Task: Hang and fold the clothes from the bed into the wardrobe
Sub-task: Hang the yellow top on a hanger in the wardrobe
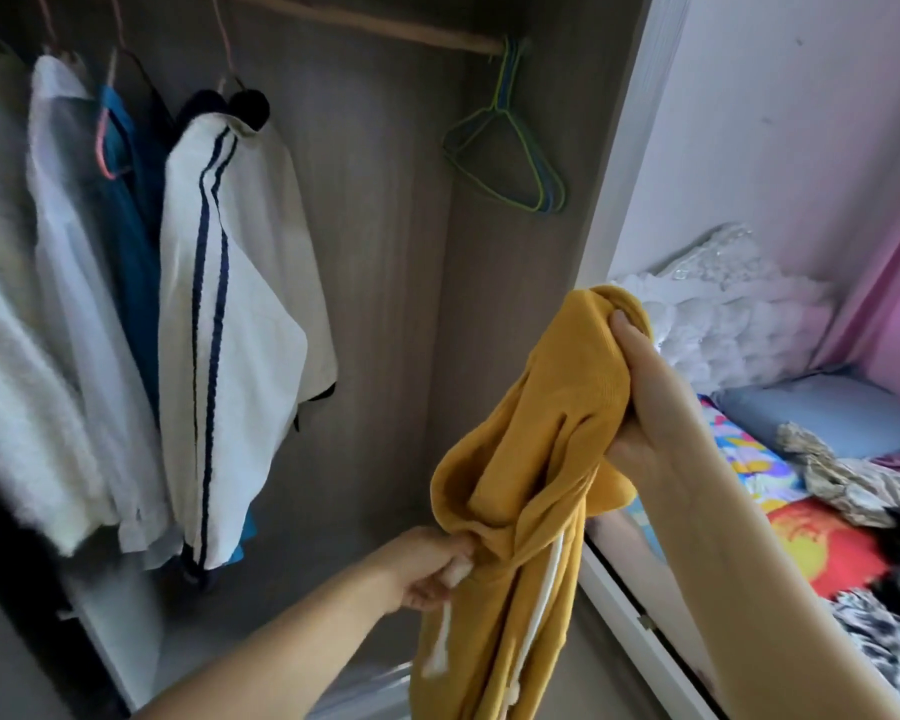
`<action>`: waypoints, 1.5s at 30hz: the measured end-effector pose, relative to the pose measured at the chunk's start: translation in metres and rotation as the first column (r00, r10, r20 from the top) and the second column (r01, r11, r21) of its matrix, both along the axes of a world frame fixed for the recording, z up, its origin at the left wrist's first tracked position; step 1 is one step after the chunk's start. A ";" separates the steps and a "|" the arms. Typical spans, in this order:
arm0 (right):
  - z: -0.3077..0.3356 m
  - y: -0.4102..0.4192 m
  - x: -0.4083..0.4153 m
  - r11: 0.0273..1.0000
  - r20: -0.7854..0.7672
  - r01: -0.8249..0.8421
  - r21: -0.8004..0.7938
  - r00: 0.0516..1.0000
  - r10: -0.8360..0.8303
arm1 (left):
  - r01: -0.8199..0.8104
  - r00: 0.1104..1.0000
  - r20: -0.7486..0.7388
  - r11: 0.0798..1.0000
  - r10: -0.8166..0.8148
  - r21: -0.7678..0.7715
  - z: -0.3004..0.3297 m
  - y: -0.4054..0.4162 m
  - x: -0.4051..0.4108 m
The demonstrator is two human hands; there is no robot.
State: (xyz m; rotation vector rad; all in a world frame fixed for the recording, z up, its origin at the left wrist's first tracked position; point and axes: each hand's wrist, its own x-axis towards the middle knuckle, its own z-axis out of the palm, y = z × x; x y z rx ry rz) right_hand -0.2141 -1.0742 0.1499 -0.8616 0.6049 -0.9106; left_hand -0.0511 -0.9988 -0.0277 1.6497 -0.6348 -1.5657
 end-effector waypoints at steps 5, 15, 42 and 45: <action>-0.012 0.010 0.014 1.000 -0.064 0.003 0.020 0.998 -0.002 | 0.130 0.917 -0.383 0.991 -0.108 0.032 0.004 -0.004 0.001; -0.030 -0.030 0.012 0.873 -0.348 0.213 -0.438 0.855 -0.383 | -0.462 0.684 -0.556 0.871 0.472 0.170 0.019 -0.006 0.044; 0.183 -0.379 0.283 0.203 -0.258 -0.412 -0.888 0.083 -0.963 | -0.667 0.742 -0.343 0.684 0.575 -0.296 0.171 -0.134 0.222; 0.183 -0.390 0.285 0.175 -0.205 -0.451 -0.875 0.019 -0.979 | -0.661 0.744 -0.367 0.697 0.559 -0.279 0.165 -0.137 0.229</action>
